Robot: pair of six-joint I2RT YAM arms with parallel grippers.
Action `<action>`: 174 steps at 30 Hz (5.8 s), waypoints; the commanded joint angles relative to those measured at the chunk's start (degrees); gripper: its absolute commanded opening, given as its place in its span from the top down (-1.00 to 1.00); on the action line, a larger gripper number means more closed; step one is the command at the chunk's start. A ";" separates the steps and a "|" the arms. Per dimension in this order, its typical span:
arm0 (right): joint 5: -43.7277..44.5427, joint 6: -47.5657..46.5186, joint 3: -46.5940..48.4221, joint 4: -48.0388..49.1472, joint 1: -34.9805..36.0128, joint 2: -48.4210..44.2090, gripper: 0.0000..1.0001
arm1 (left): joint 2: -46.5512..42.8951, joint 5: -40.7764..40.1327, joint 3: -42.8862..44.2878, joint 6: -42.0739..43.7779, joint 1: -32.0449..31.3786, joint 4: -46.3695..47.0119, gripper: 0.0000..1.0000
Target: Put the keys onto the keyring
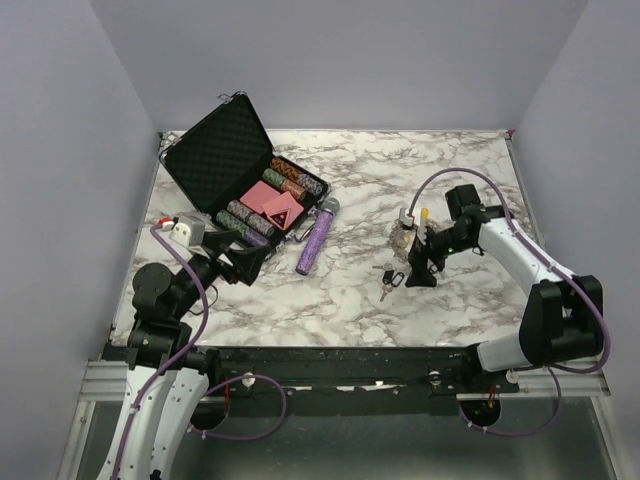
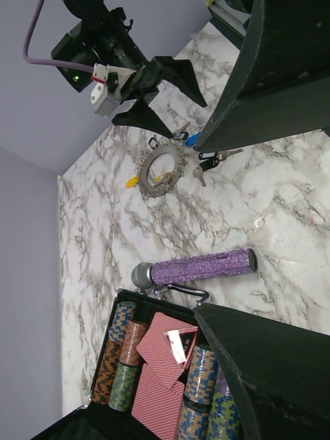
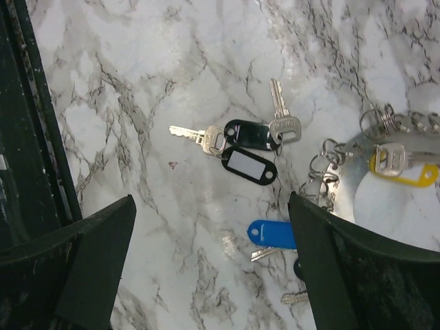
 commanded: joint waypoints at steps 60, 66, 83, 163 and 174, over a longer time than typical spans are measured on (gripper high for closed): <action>6.80 -30.03 -4.22 7.30 11.37 9.54 0.06 | 2.82 0.54 -0.69 0.48 0.71 0.18 -0.97; 7.51 -29.59 -4.74 8.71 11.90 9.98 0.17 | 2.91 0.81 -0.69 0.39 0.79 0.45 -0.97; 7.25 -29.59 -4.74 8.53 12.78 11.39 0.45 | 2.82 1.07 -0.78 0.21 0.79 0.62 -0.97; -24.57 -28.01 -0.09 -21.00 13.31 -3.64 0.99 | 11.62 -28.63 -17.20 -1.45 -51.76 27.50 -0.95; -25.62 -26.78 -0.96 -19.77 13.13 -4.43 0.99 | 4.41 -28.20 -28.55 -3.92 -51.68 40.35 -0.85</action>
